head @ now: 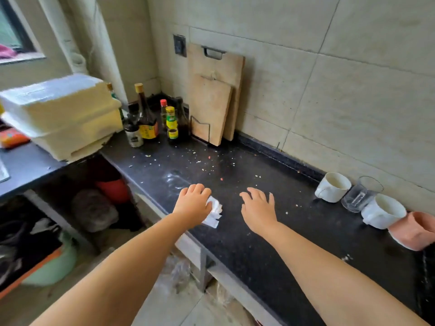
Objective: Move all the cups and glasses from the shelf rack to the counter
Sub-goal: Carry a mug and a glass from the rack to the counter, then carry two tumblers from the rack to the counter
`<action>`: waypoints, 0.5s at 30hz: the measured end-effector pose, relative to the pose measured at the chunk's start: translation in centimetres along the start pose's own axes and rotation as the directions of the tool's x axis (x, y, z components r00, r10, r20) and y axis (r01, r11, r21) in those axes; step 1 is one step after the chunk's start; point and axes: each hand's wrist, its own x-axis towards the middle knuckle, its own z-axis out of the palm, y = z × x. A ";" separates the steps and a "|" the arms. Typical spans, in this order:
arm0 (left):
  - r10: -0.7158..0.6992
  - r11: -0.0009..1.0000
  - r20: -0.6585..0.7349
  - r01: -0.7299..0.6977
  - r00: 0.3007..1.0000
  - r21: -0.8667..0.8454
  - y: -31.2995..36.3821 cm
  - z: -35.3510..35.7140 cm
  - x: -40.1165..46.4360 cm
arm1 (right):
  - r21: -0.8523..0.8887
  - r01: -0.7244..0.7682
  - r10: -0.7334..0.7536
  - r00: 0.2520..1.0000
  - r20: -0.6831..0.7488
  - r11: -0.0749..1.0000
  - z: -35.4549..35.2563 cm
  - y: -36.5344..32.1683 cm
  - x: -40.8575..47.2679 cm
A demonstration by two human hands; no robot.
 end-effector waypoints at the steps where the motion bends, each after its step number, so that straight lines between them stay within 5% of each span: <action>1: -0.030 1.000 -0.004 0.030 1.000 -0.008 -2.1 -0.3 -2.2 | -0.007 0.046 -0.046 0.999 0.002 0.999 0.4 -2.6 -0.6; 7: -0.281 0.960 -0.029 0.281 0.959 0.005 -13.3 -1.5 -17.3 | -0.051 0.328 -0.327 0.945 0.019 0.943 3.5 -18.2 -5.3; 15: -0.616 0.787 -0.030 0.617 0.787 0.016 -24.5 -3.6 -35.7 | 0.010 0.624 -0.621 0.775 0.112 0.781 6.1 -36.3 -12.4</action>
